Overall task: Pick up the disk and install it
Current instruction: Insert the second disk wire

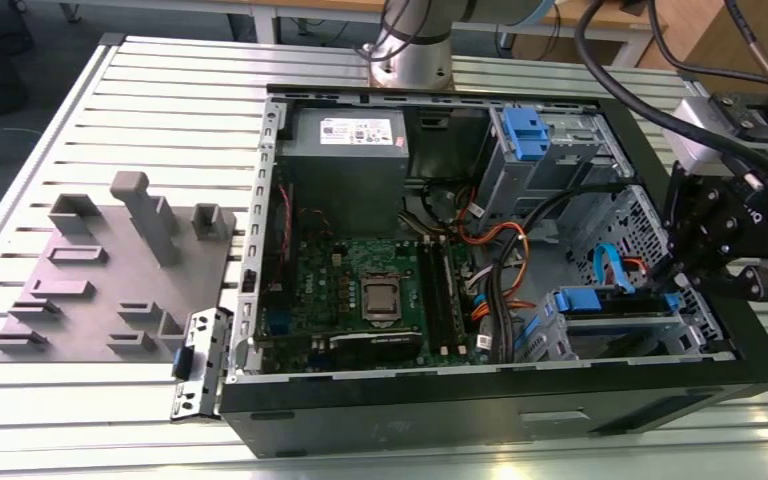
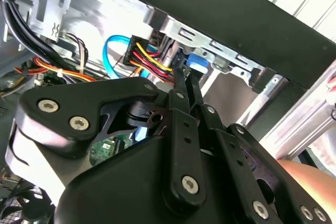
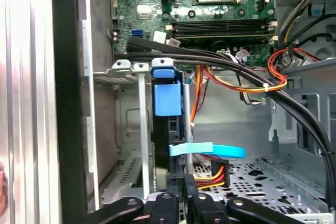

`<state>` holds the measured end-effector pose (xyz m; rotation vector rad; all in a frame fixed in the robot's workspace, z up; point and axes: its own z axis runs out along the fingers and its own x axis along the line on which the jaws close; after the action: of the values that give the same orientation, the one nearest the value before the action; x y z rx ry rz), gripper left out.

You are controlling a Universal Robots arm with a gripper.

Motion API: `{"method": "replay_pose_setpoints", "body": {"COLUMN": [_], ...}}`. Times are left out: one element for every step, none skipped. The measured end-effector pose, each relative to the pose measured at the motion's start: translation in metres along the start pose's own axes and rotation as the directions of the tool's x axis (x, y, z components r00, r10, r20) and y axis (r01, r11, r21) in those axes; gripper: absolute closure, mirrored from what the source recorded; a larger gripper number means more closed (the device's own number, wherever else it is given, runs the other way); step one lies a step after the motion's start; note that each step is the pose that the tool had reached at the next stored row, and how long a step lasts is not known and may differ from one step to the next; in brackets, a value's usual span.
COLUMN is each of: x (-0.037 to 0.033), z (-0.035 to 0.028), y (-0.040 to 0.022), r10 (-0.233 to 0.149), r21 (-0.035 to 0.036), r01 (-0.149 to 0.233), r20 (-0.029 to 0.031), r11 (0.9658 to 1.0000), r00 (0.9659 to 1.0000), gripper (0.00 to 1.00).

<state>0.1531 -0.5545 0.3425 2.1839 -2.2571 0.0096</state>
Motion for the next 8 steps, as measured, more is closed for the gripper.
{"method": "replay_pose_setpoints", "body": {"x": [0.0013,0.0024,0.0034,0.0043,0.0052,0.0061,0.0071,0.0079], "z": [0.0001,0.0,0.0,0.0001,0.0001,0.0,0.0001,0.0001], "y": [0.0002,0.0004,0.0005,0.0007,0.0008,0.001,0.0011,0.0012], "r10": [0.0,-0.001,-0.001,-0.001,-0.001,-0.002,-0.002,-0.002], "r21": [0.0001,0.0001,0.0001,0.0001,0.0001,0.0001,0.0001,0.0001], "r01": [0.0,0.001,0.001,0.001,0.001,0.002,0.002,0.002], "r20": [0.0001,0.0,0.0,0.0001,0.0001,-0.0001,0.0,-0.0001], "r11": [1.0,1.0,1.0,1.0,1.0,1.0,1.0,1.0], "r00": [1.0,1.0,1.0,1.0,1.0,1.0,1.0,1.0], "gripper": [0.84,0.84,0.84,0.84,0.84,0.84,0.84,0.84]}}
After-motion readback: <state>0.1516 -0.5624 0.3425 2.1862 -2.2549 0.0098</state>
